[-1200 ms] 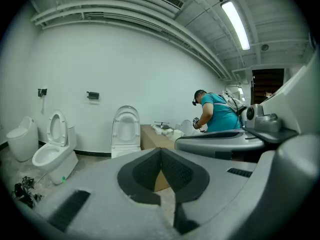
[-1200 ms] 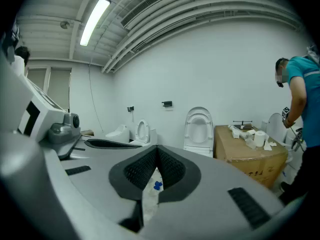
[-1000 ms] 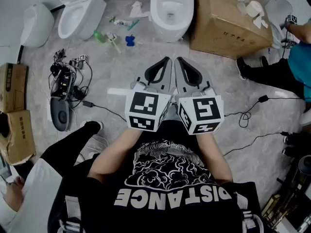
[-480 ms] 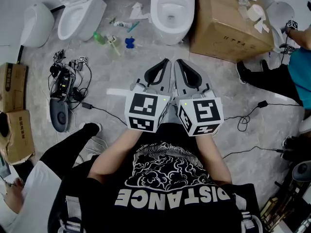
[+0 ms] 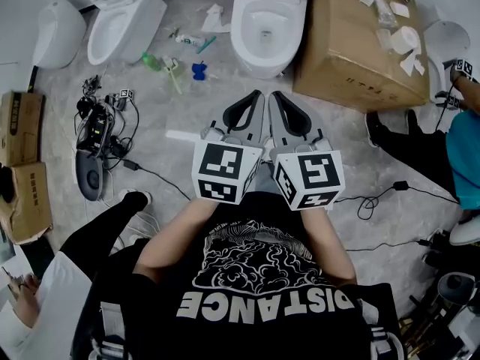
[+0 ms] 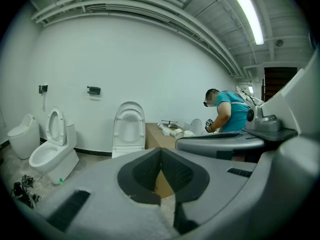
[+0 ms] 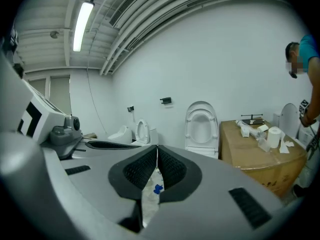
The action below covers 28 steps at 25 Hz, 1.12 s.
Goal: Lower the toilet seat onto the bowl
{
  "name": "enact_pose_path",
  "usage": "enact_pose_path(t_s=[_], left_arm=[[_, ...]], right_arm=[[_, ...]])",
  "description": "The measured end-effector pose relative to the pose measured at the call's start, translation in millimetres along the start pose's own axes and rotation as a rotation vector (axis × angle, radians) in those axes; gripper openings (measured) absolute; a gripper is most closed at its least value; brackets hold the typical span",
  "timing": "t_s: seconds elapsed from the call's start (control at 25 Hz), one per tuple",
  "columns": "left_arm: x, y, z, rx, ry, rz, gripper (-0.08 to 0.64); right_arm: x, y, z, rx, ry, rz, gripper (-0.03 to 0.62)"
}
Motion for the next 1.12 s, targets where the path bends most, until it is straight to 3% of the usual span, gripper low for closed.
enact_pose_path(t_s=[0.52,1.12], left_arm=[[15.1,-45.2,103.2,-0.012,-0.051,0.019,0.011],[-13.3,-64.7,150.8,-0.003,-0.046,0.008,0.009]], right_arm=[[98.2,-36.9,39.6,0.008,-0.093,-0.001,0.018],[126.9,-53.3,85.0,0.027,-0.104,0.012,0.018]])
Point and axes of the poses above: the fingertips, and each gripper's own axes: z forward along the fingers, x to its right, y out of its underside, the point moved 6 cm from there along -z, backward along the fingers, and after that the axes turned 4 degrees about -y, right-handed, at the moved point
